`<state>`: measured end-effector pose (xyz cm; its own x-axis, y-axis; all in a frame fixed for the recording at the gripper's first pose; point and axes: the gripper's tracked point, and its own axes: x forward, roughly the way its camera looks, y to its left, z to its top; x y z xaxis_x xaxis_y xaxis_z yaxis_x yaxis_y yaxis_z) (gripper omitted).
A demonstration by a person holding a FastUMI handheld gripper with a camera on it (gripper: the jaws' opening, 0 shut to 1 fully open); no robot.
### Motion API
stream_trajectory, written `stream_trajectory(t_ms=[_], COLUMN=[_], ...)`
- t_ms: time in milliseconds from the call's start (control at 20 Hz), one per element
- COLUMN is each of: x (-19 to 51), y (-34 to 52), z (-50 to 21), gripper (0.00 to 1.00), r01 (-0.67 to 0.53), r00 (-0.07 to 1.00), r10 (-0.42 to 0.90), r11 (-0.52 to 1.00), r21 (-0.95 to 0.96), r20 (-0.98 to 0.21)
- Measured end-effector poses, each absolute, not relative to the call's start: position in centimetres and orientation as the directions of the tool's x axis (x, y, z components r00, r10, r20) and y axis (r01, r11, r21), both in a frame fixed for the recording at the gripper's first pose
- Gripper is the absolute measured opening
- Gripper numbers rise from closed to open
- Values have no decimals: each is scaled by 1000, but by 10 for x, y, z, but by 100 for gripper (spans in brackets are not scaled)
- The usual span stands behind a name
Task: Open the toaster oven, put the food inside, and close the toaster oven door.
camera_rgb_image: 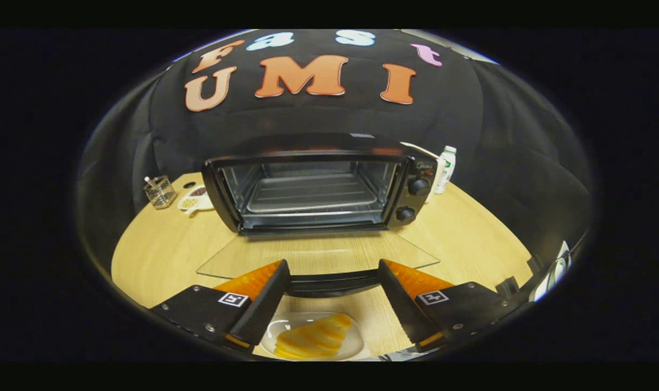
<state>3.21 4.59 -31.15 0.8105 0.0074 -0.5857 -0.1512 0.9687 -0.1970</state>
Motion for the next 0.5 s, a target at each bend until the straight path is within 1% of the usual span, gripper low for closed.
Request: stream_trajectory(t_ms=[350,500], x=[18,18], y=[36,37], z=[-362,-360], gripper=[98,98], r01=[-134,-136], r00=[735,738], r10=[-22,-11], r11=[975,977], r21=[-176,-164], r20=[-677,-675])
